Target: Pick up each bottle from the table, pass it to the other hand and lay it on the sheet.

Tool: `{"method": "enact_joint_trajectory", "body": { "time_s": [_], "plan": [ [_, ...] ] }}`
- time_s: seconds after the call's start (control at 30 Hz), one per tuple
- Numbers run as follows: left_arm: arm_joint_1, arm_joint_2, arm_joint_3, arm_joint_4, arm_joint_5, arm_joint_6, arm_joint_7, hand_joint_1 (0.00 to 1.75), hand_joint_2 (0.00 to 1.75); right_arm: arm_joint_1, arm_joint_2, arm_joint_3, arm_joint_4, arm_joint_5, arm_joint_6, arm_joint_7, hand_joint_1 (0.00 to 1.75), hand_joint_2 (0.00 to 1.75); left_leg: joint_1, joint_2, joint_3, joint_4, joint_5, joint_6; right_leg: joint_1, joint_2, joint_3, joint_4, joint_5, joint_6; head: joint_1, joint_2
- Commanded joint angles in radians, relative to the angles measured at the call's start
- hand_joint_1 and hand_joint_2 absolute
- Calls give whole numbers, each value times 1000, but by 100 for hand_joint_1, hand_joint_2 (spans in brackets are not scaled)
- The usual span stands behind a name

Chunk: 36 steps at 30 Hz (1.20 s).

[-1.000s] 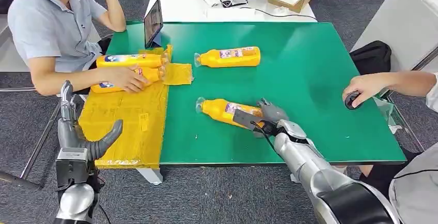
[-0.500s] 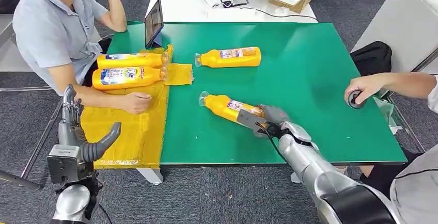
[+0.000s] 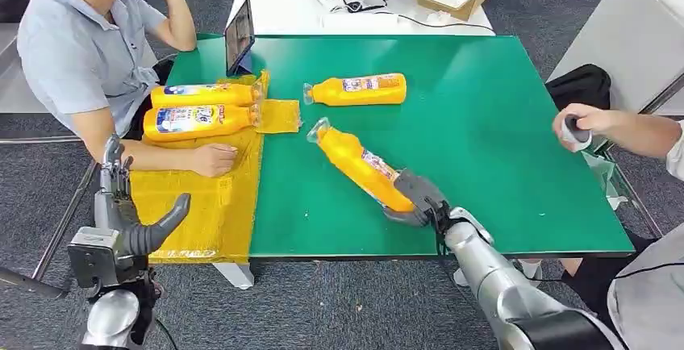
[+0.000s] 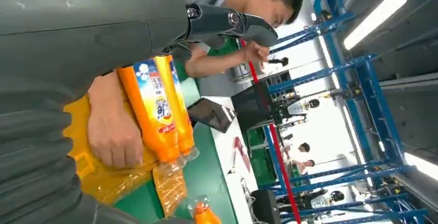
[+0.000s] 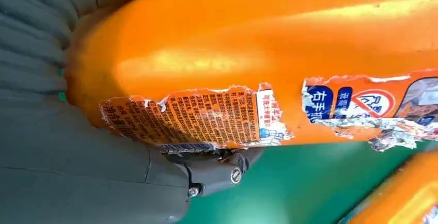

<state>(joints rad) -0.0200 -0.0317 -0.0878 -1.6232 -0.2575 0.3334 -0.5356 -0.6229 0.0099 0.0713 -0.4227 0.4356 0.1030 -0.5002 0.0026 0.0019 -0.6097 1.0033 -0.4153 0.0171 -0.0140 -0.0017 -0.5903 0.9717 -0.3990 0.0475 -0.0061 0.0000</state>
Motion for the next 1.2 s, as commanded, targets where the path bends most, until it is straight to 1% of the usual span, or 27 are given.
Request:
{"method": "enact_joint_trajectory", "body": {
  "time_s": [0.03,0.07,0.1,0.13,0.17,0.23,0.27,0.3,0.33,0.37,0.4,0.47,0.5,0.53,0.63,0.67,0.7,0.77,0.8,0.83,0.87,0.93,0.97,1.07,1.1,1.17,1.2],
  "plan": [
    [6,-32,-28,78,45,-41,27,0,175,52,34,-113,-83,-60,-7,-28,175,175,0,-1,3,-1,-1,-1,0,0,3,-1,-2,-2,0,0],
    [13,-31,-30,77,83,-85,43,0,175,64,39,-128,-113,-90,-18,-43,175,175,0,-1,1,0,-2,-1,0,-1,2,0,-2,-2,0,0],
    [31,-34,-39,85,145,-164,75,0,175,77,52,-153,-158,-137,-28,-74,175,175,0,-1,-1,-1,-1,-1,0,-1,-1,0,-1,-1,0,0],
    [45,-32,-52,92,145,-188,75,0,175,94,58,-151,-209,-151,-38,-83,175,175,0,-1,-1,-1,-2,-1,0,0,0,0,-2,-2,0,0],
    [65,-20,-86,98,69,-194,36,0,175,117,69,-139,-286,-174,-36,-80,175,175,0,-1,0,-1,-2,-1,0,-1,1,0,-3,-2,0,0],
    [91,-22,-109,105,86,-270,36,0,175,154,84,-92,-395,-196,-18,-59,175,175,-1,-1,0,-1,-2,-1,-1,0,0,0,-3,-2,0,0],
    [99,-24,-118,118,134,-336,43,0,175,173,89,-34,-447,-194,0,-50,175,175,-1,1,0,0,-4,-1,0,2,0,0,-4,-2,0,0],
    [97,-13,-137,125,104,-338,30,0,175,180,92,18,-466,-181,31,-51,175,175,0,2,1,0,-5,-1,0,3,1,1,-4,-3,0,0],
    [94,-8,-146,128,54,-311,3,0,175,192,96,66,-488,-176,38,-50,175,175,-1,1,-4,-1,-2,-1,-1,2,-3,0,-2,-1,0,0],
    [88,-7,-149,129,35,-304,-7,0,175,199,102,105,-498,-167,44,-52,175,175,0,2,-4,0,-3,-1,0,3,-3,0,-2,-2,0,0],
    [72,-8,-149,137,58,-347,10,0,175,212,106,167,-513,-154,59,-63,175,175,0,1,-5,-1,-2,-1,0,2,-5,0,-2,-2,0,0],
    [39,-13,-148,163,73,-380,22,0,175,227,115,246,-531,-122,53,-90,175,175,1,1,-4,0,-3,-2,1,1,-4,1,-3,-3,0,0],
    [26,-18,-152,172,78,-396,25,0,175,236,124,271,-546,-104,3,-121,175,175,1,1,-4,0,-3,-2,1,1,-4,1,-3,-3,0,0],
    [19,-22,-154,176,80,-399,27,0,175,240,133,282,-550,-97,-11,-122,175,175,0,0,-7,-1,-1,-1,0,0,-7,1,-1,-2,0,0],
    [9,-22,-166,174,70,-397,4,0,175,229,135,326,-548,-54,-48,-96,175,175,1,-1,-5,0,-2,-2,1,0,-5,1,-3,-3,0,0],
    [7,-23,-166,173,70,-397,4,0,175,227,138,327,-547,-53,-50,-95,175,175,1,-1,-7,0,-1,-1,1,-1,-7,1,-2,-2,0,0],
    [2,-27,-161,170,81,-396,4,0,175,203,141,353,-502,-42,-57,-79,175,175,1,-1,-8,0,-1,-1,1,0,-7,1,-2,-2,0,0],
    [-7,-28,-161,173,90,-400,4,0,175,196,143,367,-486,-27,-80,-84,175,175,1,1,-6,0,-1,-1,1,1,-6,1,-2,-2,0,0],
    [-24,-32,-160,186,110,-408,8,0,175,180,148,396,-453,-7,-96,-97,175,175,1,0,-8,-1,0,-1,0,0,-7,0,-1,-1,0,0],
    [-39,-35,-159,198,128,-417,16,0,175,178,155,406,-444,-3,-106,-107,175,175,1,0,-5,0,-2,-1,1,0,-5,1,-2,-2,0,0],
    [-46,-36,-160,204,129,-417,17,0,175,180,160,410,-441,-1,-110,-109,175,175,1,-1,-7,0,0,-1,0,-1,-6,1,-2,-1,0,0],
    [-69,-45,-161,233,182,-440,33,0,175,172,170,445,-428,15,-145,-144,175,175,1,-2,-4,0,-2,-2,1,-1,-3,1,-3,-3,0,0],
    [-82,-47,-167,243,189,-443,32,0,175,174,180,456,-428,16,-153,-148,175,175,1,-2,-5,0,-1,-1,1,-1,-4,0,-3,-2,0,0],
    [-92,-44,-182,246,219,-453,24,0,175,160,184,495,-420,15,-148,-155,175,175,1,-1,-4,0,-2,-2,1,0,-3,1,-3,-3,0,0],
    [-92,-41,-192,238,223,-457,24,0,175,151,187,507,-413,16,-146,-155,175,175,1,-1,-7,-1,0,-1,1,-1,-6,0,-2,-2,0,0],
    [-93,-33,-209,232,224,-459,22,0,175,139,189,526,-402,18,-153,-165,175,175,1,-1,-5,0,-2,-2,1,-1,-4,1,-3,-2,0,0],
    [-94,-29,-218,232,233,-469,29,0,175,132,192,538,-395,19,-156,-168,175,175,1,-2,-7,0,-1,-1,0,-1,-6,1,-2,-1,0,0]
  ]
}}
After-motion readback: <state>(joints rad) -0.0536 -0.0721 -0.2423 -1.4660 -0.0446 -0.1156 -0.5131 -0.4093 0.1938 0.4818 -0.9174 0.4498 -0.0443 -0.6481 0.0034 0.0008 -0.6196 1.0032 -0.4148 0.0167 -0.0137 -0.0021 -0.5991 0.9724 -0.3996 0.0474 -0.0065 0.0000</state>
